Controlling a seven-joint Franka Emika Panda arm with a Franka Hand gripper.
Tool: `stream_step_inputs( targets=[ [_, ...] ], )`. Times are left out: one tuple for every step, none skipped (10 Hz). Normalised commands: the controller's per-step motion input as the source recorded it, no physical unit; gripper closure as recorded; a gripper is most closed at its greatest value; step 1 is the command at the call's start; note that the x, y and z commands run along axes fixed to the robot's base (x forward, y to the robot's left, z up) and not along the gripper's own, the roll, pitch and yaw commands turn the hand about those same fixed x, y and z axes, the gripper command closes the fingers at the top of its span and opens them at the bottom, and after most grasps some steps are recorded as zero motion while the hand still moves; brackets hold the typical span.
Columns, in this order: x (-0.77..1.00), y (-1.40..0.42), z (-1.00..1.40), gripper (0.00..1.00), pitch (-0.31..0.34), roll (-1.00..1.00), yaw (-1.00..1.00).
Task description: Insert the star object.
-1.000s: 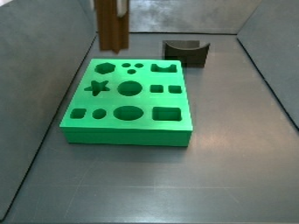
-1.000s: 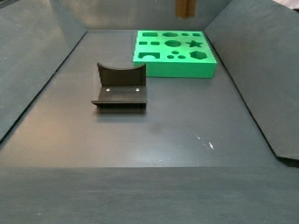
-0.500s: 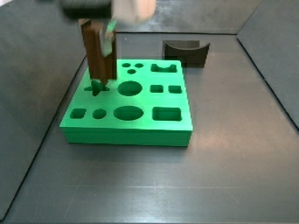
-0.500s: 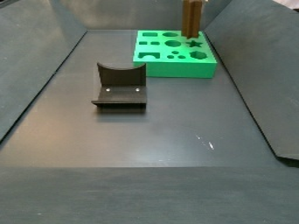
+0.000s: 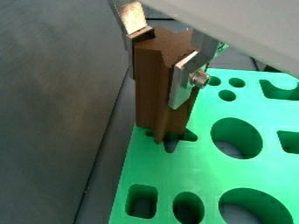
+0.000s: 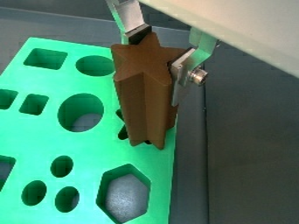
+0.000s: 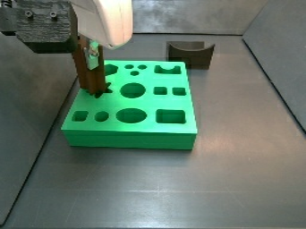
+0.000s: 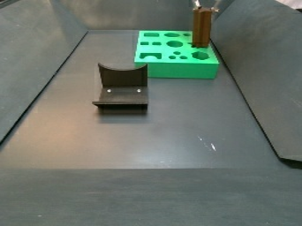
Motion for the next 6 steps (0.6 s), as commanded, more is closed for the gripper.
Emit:
stream_step_inputs(
  targets=[
    [0.31, 0.0, -0.62, 1.0, -0.116, -0.22, -0.16],
    [0.29, 0.0, -0.57, 1.0, -0.134, -0.25, -0.17],
    [0.1, -0.05, -0.54, 1.0, -0.186, -0.25, -0.19],
    [0.0, -0.13, -0.61, 1.0, -0.167, -0.19, -0.09],
    [-0.05, -0.09, -0.63, 1.0, -0.126, -0.16, 0.0],
    [-0.06, -0.04, -0.68, 1.0, -0.113, -0.12, 0.08]
  ],
)
